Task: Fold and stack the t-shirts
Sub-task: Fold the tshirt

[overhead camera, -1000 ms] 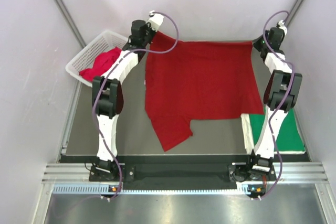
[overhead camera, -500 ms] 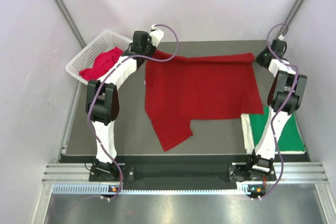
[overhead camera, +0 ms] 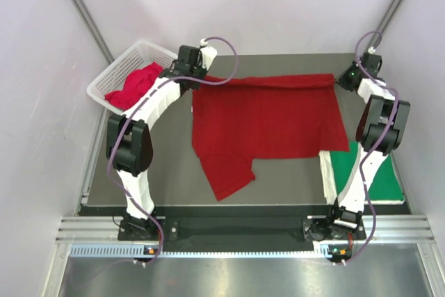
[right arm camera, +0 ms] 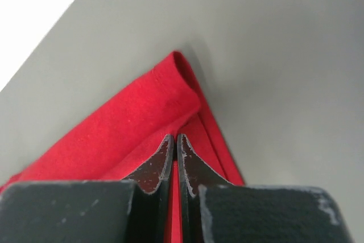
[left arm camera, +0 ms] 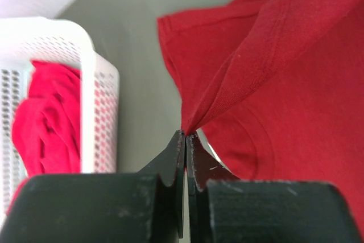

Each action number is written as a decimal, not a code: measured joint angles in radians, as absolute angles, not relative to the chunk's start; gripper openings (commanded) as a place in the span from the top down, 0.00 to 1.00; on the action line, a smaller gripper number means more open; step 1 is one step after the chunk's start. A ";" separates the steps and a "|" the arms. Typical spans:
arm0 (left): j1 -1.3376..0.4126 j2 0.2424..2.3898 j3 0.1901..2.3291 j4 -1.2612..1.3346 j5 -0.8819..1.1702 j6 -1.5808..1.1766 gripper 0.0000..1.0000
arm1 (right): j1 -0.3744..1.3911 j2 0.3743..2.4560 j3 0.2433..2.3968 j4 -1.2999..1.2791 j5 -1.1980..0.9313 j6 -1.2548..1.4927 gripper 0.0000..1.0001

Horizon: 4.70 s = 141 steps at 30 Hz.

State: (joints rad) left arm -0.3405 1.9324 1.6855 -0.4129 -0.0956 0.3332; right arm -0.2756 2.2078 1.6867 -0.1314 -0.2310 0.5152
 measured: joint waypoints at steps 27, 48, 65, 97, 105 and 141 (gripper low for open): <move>-0.443 1.911 1.522 -0.602 -0.257 0.214 1.00 | -0.315 2.106 1.492 -0.172 -0.261 0.481 1.00; -0.461 1.859 1.451 -0.638 -0.231 0.139 0.91 | -0.318 2.069 1.421 -0.185 -0.271 0.476 0.88; -0.461 1.912 1.657 -0.794 -0.237 -0.075 0.34 | -0.293 2.062 1.587 -0.469 -0.176 0.551 0.75; -0.355 2.216 1.747 -0.580 -0.048 -0.238 0.69 | -0.237 2.193 1.704 -0.623 0.012 0.897 1.00; -0.362 2.226 1.761 -0.601 -0.083 -0.238 0.69 | -0.238 2.195 1.712 -0.612 0.059 0.811 1.00; -0.343 2.235 1.795 -0.526 0.458 0.008 0.41 | -0.238 2.194 1.721 -0.614 -0.041 0.714 1.00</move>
State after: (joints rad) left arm -0.3428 2.2353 1.7954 -0.5259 0.4576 0.0078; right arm -0.2379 2.1941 1.7214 -0.6140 -0.0410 0.7136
